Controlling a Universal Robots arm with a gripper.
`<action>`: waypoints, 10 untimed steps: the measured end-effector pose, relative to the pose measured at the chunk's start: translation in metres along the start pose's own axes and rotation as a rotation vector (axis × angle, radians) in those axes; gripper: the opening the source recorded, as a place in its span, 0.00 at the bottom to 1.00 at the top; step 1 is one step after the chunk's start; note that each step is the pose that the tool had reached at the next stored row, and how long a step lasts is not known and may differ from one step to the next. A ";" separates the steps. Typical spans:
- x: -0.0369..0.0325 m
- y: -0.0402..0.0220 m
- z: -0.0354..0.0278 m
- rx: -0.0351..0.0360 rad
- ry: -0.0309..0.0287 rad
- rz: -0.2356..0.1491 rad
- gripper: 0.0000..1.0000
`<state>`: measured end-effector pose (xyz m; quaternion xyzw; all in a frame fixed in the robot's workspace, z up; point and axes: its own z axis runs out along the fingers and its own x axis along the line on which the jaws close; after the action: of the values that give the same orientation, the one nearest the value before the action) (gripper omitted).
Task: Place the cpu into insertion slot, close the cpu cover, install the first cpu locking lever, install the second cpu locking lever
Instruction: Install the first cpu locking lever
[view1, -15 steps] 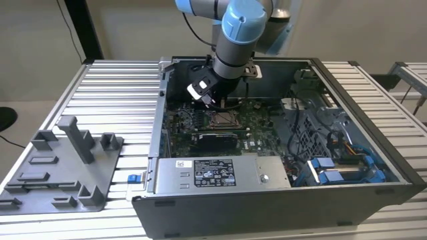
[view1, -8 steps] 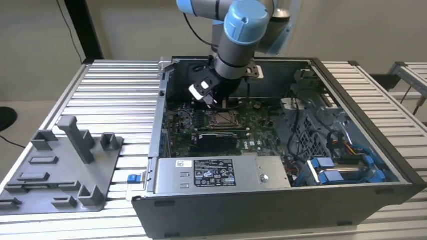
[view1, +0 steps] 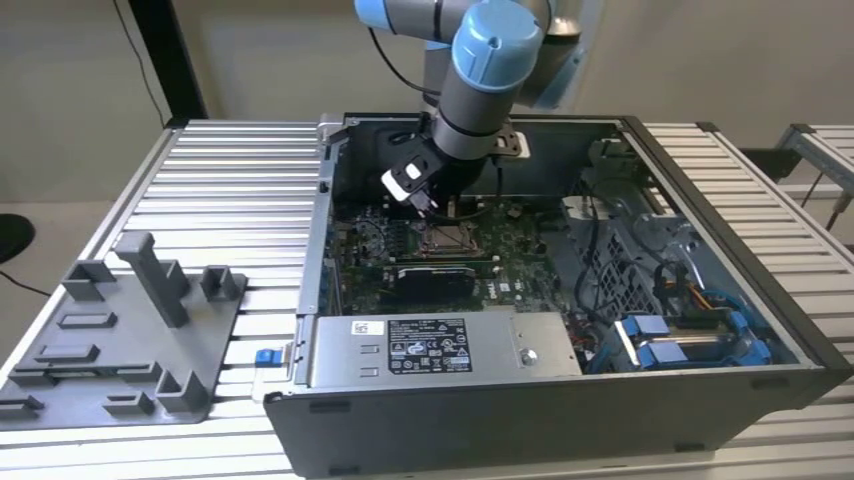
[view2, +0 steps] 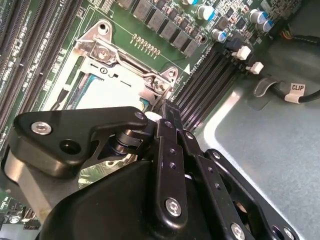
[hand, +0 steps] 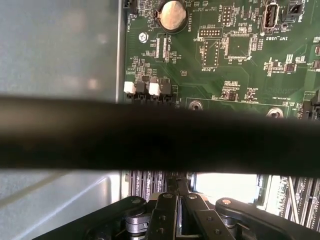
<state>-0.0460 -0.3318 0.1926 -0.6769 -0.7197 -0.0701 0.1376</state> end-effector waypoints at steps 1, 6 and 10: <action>-0.0001 0.0004 0.0003 -0.0001 0.0001 0.000 0.00; -0.0008 0.0015 0.0019 -0.0002 0.0064 -0.001 0.00; -0.0008 0.0021 0.0037 -0.0020 0.0291 -0.003 0.00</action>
<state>-0.0443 -0.3314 0.1886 -0.6748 -0.7187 -0.0809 0.1473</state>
